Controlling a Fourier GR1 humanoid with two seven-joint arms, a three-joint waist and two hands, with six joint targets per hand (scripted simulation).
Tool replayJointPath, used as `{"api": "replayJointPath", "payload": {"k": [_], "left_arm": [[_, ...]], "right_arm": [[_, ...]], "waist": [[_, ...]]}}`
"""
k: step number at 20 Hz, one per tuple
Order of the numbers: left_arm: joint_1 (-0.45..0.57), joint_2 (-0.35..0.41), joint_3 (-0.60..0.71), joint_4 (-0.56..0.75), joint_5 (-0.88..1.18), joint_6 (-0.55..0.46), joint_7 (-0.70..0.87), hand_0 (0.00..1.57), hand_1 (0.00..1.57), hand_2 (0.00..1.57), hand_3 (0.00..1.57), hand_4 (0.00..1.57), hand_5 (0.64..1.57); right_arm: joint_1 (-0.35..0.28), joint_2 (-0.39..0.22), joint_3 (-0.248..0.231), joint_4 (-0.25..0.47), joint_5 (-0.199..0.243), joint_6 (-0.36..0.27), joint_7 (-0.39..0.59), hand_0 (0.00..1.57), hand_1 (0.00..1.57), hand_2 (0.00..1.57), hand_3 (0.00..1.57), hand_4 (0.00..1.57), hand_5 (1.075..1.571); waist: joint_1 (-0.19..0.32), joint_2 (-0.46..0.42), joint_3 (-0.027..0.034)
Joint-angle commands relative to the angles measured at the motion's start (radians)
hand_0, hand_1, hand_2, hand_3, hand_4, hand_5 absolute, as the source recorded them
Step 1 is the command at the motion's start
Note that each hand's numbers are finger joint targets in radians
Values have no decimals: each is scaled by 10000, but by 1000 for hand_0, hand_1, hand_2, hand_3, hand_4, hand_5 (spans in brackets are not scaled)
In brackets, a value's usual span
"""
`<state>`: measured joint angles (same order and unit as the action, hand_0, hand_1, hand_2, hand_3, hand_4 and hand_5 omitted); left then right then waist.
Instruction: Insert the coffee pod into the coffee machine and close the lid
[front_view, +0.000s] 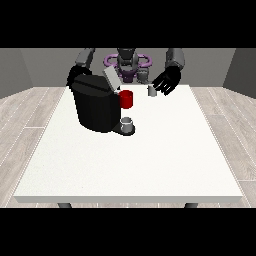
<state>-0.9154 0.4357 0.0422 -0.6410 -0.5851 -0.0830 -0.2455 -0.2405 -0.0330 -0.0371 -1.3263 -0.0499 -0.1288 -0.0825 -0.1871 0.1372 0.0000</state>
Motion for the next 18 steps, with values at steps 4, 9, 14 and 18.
{"api": "replayJointPath", "payload": {"k": [4, 9, 14, 18], "left_arm": [[-1177, 414, 550, 150, 202, -629, 1064, 1248, 1248, 1292, 1237, 515, 1571], [-2092, 337, 794, 128, 207, -221, 1100, 1255, 1255, 1287, 1219, 471, 1571], [-2239, 333, 614, -59, 8, -417, 978, 1278, 1278, 1332, 1265, 519, 1571], [-2768, 765, 762, 145, -110, -578, 1249, 1262, 1262, 1297, 1237, 494, 1571]], "right_arm": [[144, -134, 285, -304, 151, 176, 271, 0, 0, 0, 0, 492, 1571], [-651, 315, 563, -544, 538, -551, 162, 0, 0, 0, 0, 514, 1571], [-299, 157, 378, -371, 545, -363, -308, 0, 0, 0, 0, 520, 1571], [-1011, -171, -18, -549, 234, -227, 232, 0, 0, 0, 0, 526, 1571]], "waist": [[-653, -156, 1], [-1014, 948, -1], [-938, 876, 3], [-1091, 1214, 3]]}}
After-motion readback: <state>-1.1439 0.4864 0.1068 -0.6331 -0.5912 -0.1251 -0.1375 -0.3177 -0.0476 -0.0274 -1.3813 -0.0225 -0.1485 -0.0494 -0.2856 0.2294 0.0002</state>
